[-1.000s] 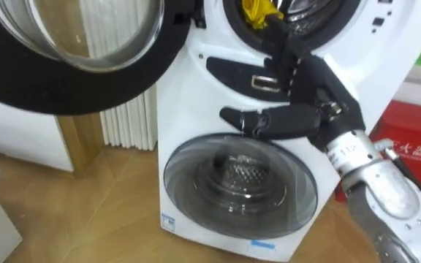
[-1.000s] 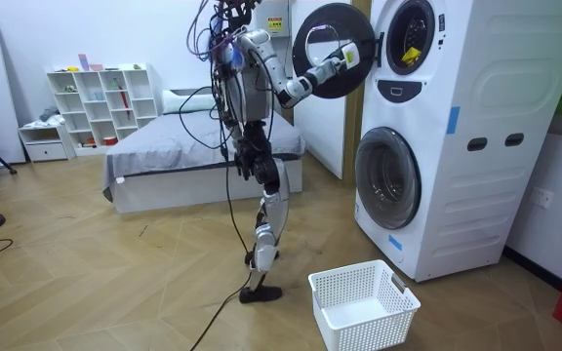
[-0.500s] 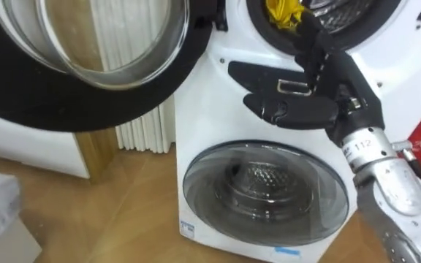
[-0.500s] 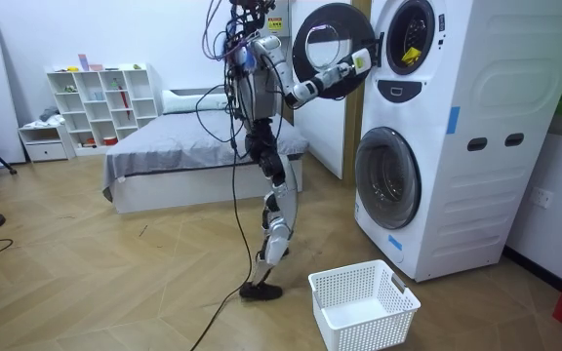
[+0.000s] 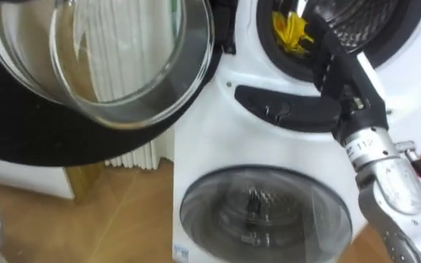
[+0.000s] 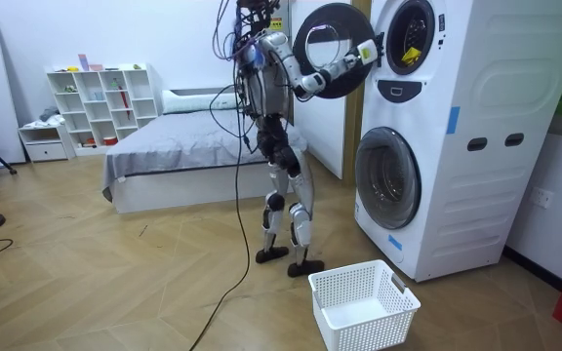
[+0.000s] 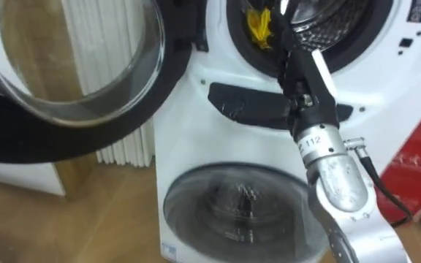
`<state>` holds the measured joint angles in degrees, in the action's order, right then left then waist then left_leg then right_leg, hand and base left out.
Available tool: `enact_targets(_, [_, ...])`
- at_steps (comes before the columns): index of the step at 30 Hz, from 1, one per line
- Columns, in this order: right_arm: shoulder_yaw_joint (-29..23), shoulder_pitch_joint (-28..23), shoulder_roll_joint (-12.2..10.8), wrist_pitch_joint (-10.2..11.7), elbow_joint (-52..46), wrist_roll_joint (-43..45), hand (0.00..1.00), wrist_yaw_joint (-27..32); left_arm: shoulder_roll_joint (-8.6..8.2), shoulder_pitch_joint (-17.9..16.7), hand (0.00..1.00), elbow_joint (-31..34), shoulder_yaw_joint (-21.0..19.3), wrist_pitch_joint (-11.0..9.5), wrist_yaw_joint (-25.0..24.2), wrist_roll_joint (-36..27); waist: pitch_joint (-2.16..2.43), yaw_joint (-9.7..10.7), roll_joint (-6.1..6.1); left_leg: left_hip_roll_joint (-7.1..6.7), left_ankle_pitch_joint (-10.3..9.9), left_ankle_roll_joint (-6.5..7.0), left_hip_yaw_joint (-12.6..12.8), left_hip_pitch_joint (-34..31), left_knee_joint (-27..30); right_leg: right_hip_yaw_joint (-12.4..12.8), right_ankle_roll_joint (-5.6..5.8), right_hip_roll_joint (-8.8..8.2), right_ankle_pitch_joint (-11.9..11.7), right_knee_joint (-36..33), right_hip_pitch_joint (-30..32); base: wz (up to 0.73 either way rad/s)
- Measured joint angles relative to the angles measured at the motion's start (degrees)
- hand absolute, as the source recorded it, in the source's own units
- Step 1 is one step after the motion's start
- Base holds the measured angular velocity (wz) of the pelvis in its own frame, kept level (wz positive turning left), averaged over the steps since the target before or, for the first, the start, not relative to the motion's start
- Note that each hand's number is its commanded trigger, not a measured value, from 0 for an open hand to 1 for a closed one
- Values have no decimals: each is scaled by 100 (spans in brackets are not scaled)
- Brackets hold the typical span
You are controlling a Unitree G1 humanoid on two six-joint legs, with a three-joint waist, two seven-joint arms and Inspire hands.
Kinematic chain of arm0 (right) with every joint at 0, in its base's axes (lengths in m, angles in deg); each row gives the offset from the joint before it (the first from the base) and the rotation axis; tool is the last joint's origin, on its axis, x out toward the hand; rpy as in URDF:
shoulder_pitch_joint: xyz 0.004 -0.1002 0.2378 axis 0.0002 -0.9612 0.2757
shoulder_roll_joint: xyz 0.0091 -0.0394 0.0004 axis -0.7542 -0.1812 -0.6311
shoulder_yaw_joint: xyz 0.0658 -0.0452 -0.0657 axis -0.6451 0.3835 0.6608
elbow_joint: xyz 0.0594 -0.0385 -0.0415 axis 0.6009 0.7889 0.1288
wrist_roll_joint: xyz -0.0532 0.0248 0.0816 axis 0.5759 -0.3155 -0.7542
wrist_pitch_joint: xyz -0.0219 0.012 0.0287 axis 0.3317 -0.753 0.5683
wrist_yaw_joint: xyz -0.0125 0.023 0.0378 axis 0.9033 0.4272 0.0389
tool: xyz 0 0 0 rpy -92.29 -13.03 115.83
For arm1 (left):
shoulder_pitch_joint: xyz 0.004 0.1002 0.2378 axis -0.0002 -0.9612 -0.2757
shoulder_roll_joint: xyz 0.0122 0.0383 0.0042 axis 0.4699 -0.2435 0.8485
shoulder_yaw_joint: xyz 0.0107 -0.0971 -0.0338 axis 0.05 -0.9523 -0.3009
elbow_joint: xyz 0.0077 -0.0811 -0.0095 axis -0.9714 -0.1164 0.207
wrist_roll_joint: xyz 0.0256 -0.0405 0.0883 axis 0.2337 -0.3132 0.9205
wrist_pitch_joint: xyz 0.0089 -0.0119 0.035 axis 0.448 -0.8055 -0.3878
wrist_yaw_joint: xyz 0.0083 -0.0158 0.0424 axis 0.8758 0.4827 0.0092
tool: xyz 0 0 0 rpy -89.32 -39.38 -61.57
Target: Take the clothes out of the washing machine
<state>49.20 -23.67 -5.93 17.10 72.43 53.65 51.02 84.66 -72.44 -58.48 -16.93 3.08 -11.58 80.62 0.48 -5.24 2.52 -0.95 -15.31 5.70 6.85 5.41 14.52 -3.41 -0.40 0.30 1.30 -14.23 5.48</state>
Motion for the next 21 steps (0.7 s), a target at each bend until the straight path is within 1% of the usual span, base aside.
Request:
enact_targets(1, [-65,2,8,8,-48,0,0,17,-11,-79,0,-4,4,10,18,-7,-9,17,-28,55,-20,-42,-71,64,-41,-44,-22,52,15,79,-108,11])
enact_targets(3, [-163,2,30,18,-83,28,0,112,-60,-169,0,11,13,41,76,-5,-16,25,-53,160,-66,-139,-74,133,-96,-87,-114,151,77,73,-146,5])
enact_targets(6, [-162,2,30,18,-195,38,0,139,-78,-174,0,10,20,50,75,-8,-19,44,-54,248,-122,-238,-96,129,-92,-149,-194,233,158,67,-151,0])
enact_targets(7, [-163,2,30,18,-253,43,0,141,-85,-173,0,20,18,50,74,-6,-19,52,-46,291,-152,-291,-97,160,-91,-151,-246,279,213,65,-181,0])
enact_targets(9, [-170,2,31,18,-271,47,0,129,-87,-171,0,63,18,58,71,-6,-46,129,-25,353,-201,-371,-147,216,-76,-195,-317,333,323,51,-259,12])
enact_targets(10, [-202,2,32,20,-270,47,0,113,-94,-161,0,99,18,54,72,-3,-53,211,-4,394,-227,-416,-204,217,-63,-259,-356,362,361,63,-292,23])
enact_targets(11, [-274,2,32,21,-272,39,0,109,-97,-135,0,133,17,47,75,16,-57,224,59,417,-239,-464,-234,211,-60,-309,-395,388,395,68,-301,20])
enact_targets(13, [-369,1,32,21,-273,40,0,109,-119,-95,0,133,19,43,75,28,-72,238,97,435,-233,-524,-237,211,-87,-321,-451,438,429,75,-292,4])
enact_targets(14, [-382,2,32,21,-275,43,0,107,-141,-104,0,133,28,43,74,27,-60,255,131,455,-219,-549,-244,212,-104,-323,-480,463,445,86,-291,0])
enact_targets(15, [-386,1,33,21,-274,44,0,107,-152,-107,0,137,35,44,74,27,-68,303,121,463,-211,-562,-248,208,-104,-329,-492,471,448,97,-292,0])
enact_targets(16, [-388,1,33,22,-274,43,0,108,-178,-107,0,144,47,44,74,27,-49,351,152,474,-196,-582,-248,194,-105,-337,-506,487,442,144,-294,0])
enact_targets(19, [-435,-2,34,22,-264,-2,0,113,-205,-150,0,146,90,37,59,28,-61,414,132,502,-176,-610,-230,221,-157,-323,-518,518,435,188,-294,-1])
enact_targets(20, [-498,-2,34,22,-264,26,0,112,-197,-162,0,147,70,37,52,33,-61,483,131,514,-172,-616,-231,221,-196,-339,-523,524,432,216,-294,0])
enact_targets(21, [-595,-3,35,22,-263,38,0,114,-195,-183,0,146,25,37,27,34,-60,488,130,516,-170,-620,-224,229,-230,-333,-525,531,431,229,-292,0])
